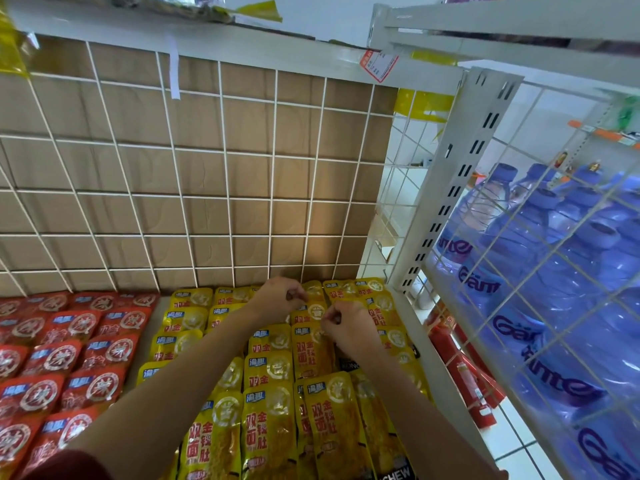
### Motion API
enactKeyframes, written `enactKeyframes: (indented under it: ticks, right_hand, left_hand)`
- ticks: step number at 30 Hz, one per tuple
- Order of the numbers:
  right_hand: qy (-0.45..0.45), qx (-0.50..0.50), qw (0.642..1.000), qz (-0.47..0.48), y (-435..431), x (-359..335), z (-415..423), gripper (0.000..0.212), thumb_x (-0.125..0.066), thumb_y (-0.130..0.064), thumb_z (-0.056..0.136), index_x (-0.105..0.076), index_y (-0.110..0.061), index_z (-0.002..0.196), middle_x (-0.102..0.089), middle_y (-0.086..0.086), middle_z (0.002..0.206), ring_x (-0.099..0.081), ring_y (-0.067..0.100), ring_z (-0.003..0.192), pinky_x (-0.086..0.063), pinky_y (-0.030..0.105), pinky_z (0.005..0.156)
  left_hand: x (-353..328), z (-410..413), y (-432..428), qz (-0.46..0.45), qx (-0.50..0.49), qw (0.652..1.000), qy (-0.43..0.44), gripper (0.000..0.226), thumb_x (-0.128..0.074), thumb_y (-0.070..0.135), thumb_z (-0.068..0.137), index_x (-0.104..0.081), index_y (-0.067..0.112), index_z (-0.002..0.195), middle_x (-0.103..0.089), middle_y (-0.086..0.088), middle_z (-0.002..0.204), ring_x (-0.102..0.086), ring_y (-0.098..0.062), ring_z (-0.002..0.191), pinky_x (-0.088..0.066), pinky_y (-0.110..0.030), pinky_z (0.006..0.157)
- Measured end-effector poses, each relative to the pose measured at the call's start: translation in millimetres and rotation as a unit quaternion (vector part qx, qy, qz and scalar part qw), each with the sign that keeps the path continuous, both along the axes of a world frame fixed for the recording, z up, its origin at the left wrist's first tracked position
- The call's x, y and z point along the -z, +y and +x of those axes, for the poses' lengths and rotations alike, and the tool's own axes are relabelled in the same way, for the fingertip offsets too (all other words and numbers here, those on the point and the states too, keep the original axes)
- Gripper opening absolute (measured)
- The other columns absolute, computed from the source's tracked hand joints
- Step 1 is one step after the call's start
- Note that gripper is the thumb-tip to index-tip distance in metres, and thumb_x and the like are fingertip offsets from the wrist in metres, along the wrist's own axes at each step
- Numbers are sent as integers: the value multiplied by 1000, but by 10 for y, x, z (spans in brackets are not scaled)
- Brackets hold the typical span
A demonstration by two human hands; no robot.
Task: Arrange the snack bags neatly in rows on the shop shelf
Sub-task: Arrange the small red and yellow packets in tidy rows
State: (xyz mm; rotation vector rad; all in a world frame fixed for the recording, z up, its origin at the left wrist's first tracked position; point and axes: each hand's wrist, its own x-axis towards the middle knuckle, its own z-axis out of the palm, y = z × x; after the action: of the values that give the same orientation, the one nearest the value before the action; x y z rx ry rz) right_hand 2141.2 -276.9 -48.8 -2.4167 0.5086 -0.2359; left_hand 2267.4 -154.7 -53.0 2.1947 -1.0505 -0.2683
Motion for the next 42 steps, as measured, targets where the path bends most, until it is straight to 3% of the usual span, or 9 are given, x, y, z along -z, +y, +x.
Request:
enactKeyframes:
  ticks: [6,10,13,18,23,26,28,32,42]
  right_hand:
    - [-5,9,1000,1,-9,-11,-33,8,-59,-15,86,-65,-11,90,-61,-2,79,-56,9,72,-46,20,61]
    - [-37,25,999,-13,-11,-68,-92,10,-61,-21,86,-62,-15,94,-61,-4,84,-55,9,74,-42,16,60]
    - [-58,27,997,-50,-12,-196,-234,9,-61,-26,86,-62,-18,91,-58,-9,81,-53,6,67,-45,21,58]
    - [40,-43,994,-89,29,-332,-625,12,-61,-35,86,-64,-25,80,-62,-10,76,-57,6,70,-51,25,66]
    - [99,-93,984,-118,114,-243,-831,31,-61,-48,83,-62,-23,101,-45,-16,88,-50,5,82,-42,23,75]
    - [68,-90,990,-90,157,-200,-866,16,-63,-44,83,-55,-33,90,-44,-19,83,-49,1,76,-39,18,67]
    - [51,-74,994,-59,162,-192,-869,21,-64,-37,84,-45,-41,75,-50,-19,76,-49,-4,68,-40,16,62]
    - [22,-32,999,30,89,-219,-907,26,-60,-17,89,-48,-31,71,-54,-8,63,-52,-3,53,-34,12,48]
    - [-23,56,994,87,-64,-232,-1088,24,-60,-11,88,-49,-25,72,-59,-3,71,-47,3,55,-36,19,53]
  left_hand:
    - [-4,-19,18,6,-5,1000,-6,10,-61,11,86,-69,11,93,-69,-4,96,-61,-15,90,-49,-27,80]
    - [-40,-50,35,1,-17,1000,-20,7,-62,15,86,-67,15,91,-65,0,95,-59,-12,89,-47,-19,74]
    - [-103,-104,96,-20,-21,999,-25,6,-63,17,86,-67,17,91,-64,2,92,-58,-10,87,-46,-19,74]
    - [-242,-327,291,-32,-2,998,-47,9,-59,19,89,-66,19,96,-56,16,88,-53,4,82,-37,-3,69]
    - [-226,-532,455,-30,-1,999,-43,10,-60,19,89,-66,20,97,-58,16,91,-52,9,80,-37,-5,65]
    - [-225,-623,510,-19,5,999,-32,10,-59,19,89,-65,20,98,-60,13,94,-53,6,82,-37,-4,66]
    - [-236,-677,528,-13,13,999,-29,10,-59,20,89,-64,21,98,-62,9,97,-55,0,85,-38,-6,67]
    - [-243,-773,543,32,37,998,-46,13,-59,23,89,-64,21,102,-52,14,95,-47,7,82,-37,-5,69]
    - [-214,-858,398,174,162,964,-120,27,-62,39,85,-60,22,106,-58,5,108,-45,-11,107,-26,-23,88]
